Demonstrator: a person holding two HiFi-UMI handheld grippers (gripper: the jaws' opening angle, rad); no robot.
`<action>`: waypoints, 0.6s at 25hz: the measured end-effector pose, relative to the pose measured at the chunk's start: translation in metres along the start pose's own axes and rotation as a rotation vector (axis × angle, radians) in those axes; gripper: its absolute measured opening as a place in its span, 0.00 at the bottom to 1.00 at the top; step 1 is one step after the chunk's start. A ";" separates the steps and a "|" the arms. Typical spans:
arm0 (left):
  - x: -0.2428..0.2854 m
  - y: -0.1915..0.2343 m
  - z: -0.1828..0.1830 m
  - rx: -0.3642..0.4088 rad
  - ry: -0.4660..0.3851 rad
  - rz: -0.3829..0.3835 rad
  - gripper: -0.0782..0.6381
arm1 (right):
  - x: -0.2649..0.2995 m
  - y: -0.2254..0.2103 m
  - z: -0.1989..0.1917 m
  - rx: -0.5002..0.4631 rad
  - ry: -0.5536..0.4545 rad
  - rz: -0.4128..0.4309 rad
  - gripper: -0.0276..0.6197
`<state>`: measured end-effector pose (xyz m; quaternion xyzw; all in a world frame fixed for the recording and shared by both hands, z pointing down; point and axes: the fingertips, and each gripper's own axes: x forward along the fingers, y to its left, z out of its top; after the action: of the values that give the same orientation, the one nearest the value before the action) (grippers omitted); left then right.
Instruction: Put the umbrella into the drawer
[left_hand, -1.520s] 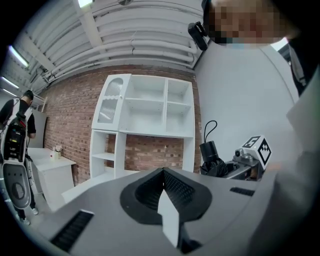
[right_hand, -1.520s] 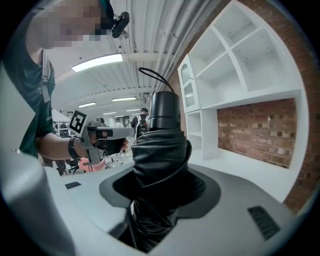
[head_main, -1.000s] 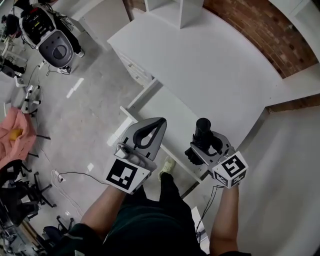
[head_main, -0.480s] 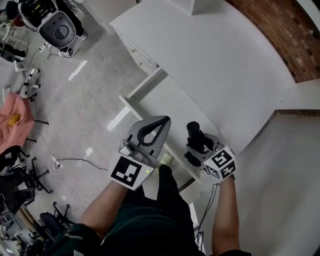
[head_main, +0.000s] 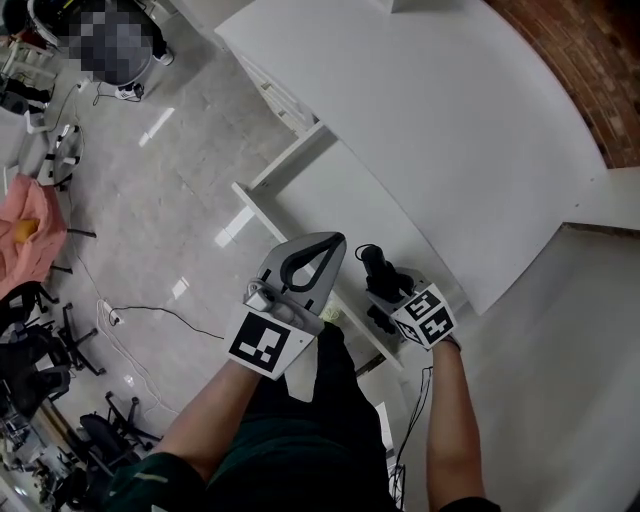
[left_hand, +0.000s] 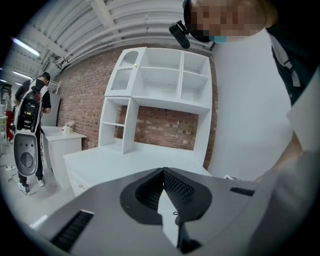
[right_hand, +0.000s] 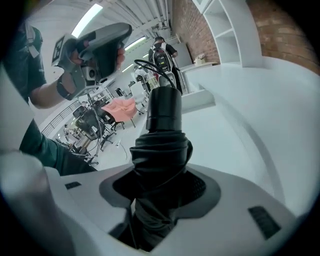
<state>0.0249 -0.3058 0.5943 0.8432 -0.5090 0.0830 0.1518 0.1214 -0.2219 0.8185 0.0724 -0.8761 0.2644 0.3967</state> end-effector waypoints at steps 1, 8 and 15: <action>0.000 0.000 -0.003 -0.006 0.006 0.004 0.12 | 0.005 -0.001 -0.004 0.008 0.020 0.005 0.34; -0.001 0.005 -0.015 -0.020 0.036 0.024 0.12 | 0.036 -0.003 -0.022 0.078 0.132 0.051 0.35; -0.002 0.010 -0.020 -0.023 0.055 0.039 0.12 | 0.058 -0.001 -0.040 0.086 0.249 0.076 0.36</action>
<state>0.0155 -0.3013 0.6146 0.8287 -0.5220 0.1033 0.1736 0.1092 -0.1966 0.8832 0.0228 -0.8101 0.3236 0.4884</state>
